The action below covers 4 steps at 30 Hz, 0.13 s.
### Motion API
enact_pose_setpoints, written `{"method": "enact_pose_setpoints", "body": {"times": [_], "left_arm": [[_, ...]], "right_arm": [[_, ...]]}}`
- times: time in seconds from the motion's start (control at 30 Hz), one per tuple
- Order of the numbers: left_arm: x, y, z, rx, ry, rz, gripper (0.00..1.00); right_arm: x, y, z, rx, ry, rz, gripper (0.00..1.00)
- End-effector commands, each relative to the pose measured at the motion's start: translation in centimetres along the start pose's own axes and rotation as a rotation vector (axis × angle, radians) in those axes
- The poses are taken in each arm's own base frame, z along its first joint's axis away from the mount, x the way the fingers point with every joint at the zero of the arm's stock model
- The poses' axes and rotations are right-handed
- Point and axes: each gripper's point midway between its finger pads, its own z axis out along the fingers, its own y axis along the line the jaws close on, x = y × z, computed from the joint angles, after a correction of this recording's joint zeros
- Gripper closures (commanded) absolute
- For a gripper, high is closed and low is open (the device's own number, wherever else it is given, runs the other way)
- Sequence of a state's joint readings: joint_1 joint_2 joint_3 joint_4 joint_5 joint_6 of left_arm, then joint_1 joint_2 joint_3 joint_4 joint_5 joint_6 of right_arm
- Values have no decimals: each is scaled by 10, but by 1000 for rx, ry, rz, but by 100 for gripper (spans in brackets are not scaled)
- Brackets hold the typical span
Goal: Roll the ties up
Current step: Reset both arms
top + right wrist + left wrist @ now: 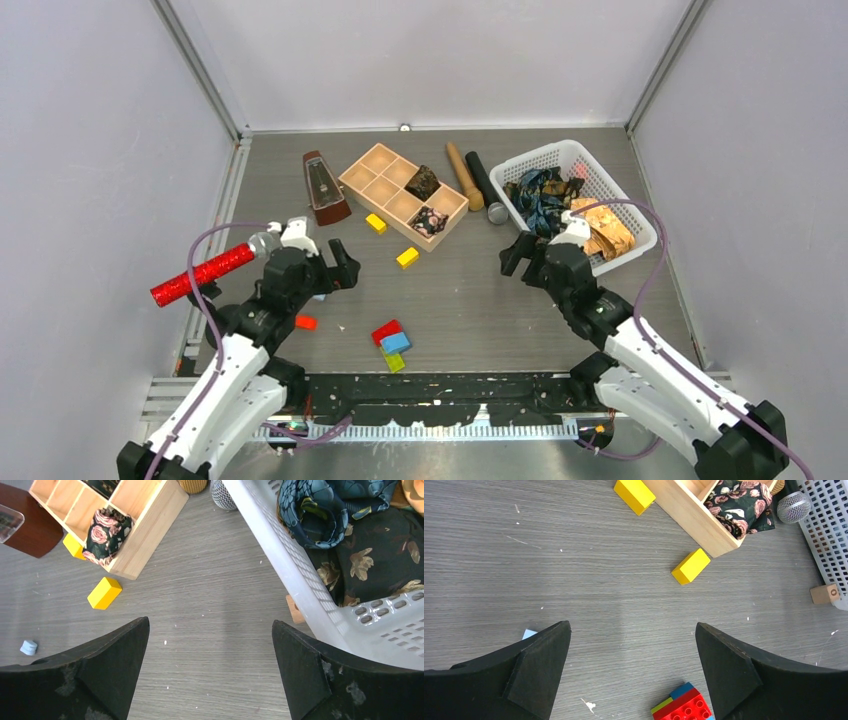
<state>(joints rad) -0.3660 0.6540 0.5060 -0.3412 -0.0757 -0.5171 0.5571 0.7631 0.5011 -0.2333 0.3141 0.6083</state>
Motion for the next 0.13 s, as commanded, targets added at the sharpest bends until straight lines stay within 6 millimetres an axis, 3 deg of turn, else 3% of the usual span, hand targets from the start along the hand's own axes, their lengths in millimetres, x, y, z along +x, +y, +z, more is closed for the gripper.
{"method": "enact_pose_setpoints", "body": {"times": [0.0,0.1], "left_arm": [[-14,1,-3,-7,-68,-9,0],[-16,0,-4,-7,-75,-8,0]], "right_arm": [[-28,8,-2,-29,-131,45,0],[-30,6,-4,-22,-142,38,1]]}}
